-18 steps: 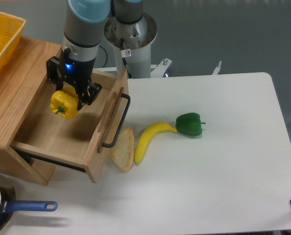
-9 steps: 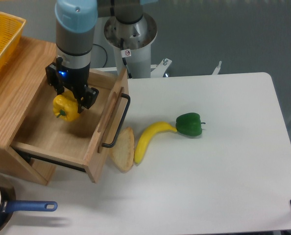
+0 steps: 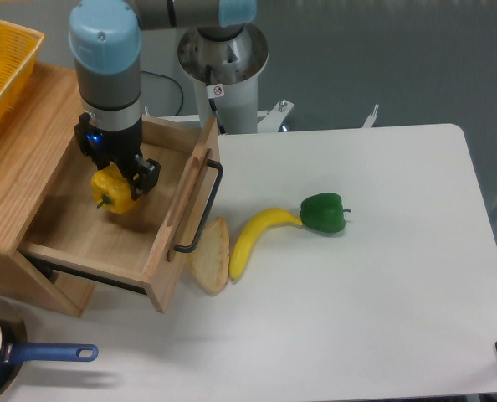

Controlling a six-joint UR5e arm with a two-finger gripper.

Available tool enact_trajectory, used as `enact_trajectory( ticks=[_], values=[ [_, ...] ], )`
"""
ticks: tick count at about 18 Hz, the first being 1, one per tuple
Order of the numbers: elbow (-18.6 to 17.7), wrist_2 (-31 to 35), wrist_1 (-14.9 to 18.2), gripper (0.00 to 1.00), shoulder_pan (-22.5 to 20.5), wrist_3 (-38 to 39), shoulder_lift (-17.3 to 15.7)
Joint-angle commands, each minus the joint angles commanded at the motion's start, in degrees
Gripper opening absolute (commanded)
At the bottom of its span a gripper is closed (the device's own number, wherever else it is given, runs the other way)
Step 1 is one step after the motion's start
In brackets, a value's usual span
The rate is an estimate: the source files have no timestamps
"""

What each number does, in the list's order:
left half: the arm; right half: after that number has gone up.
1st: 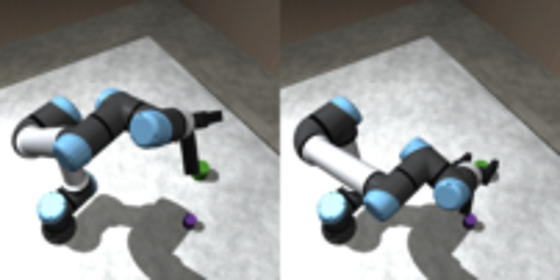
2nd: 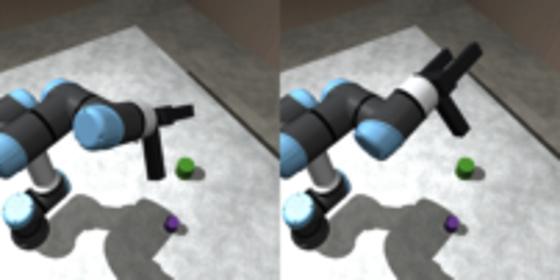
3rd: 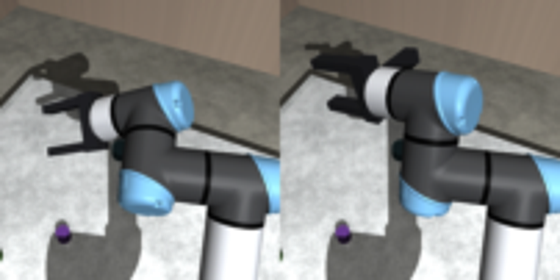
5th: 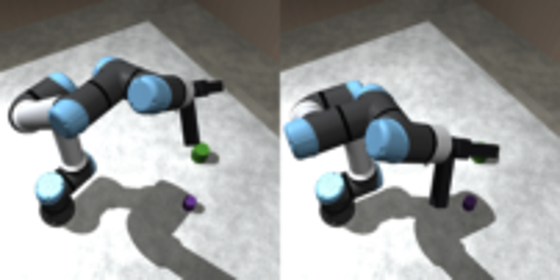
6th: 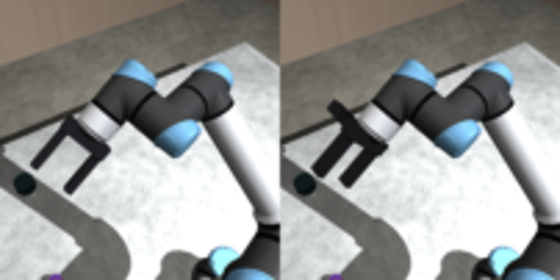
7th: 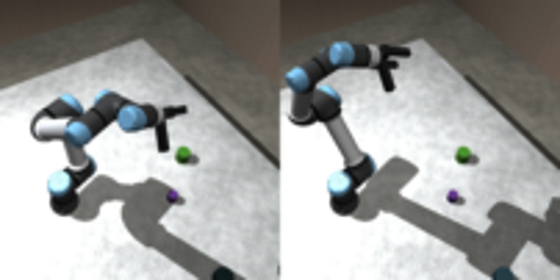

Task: Place the yellow pepper in the top drawer
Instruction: 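Lower the yellow pepper into the drawer bottom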

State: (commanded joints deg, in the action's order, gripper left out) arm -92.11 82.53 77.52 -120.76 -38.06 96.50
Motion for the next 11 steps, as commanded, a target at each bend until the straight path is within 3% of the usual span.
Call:
enact_trajectory(
  ticks=[9,11],
  values=[
    [0.0,3.3,-0.1,0.44,1.4,0.1,0.7],
    [0.0,3.4,-0.3,0.51,1.4,0.1,0.8]
  ],
)
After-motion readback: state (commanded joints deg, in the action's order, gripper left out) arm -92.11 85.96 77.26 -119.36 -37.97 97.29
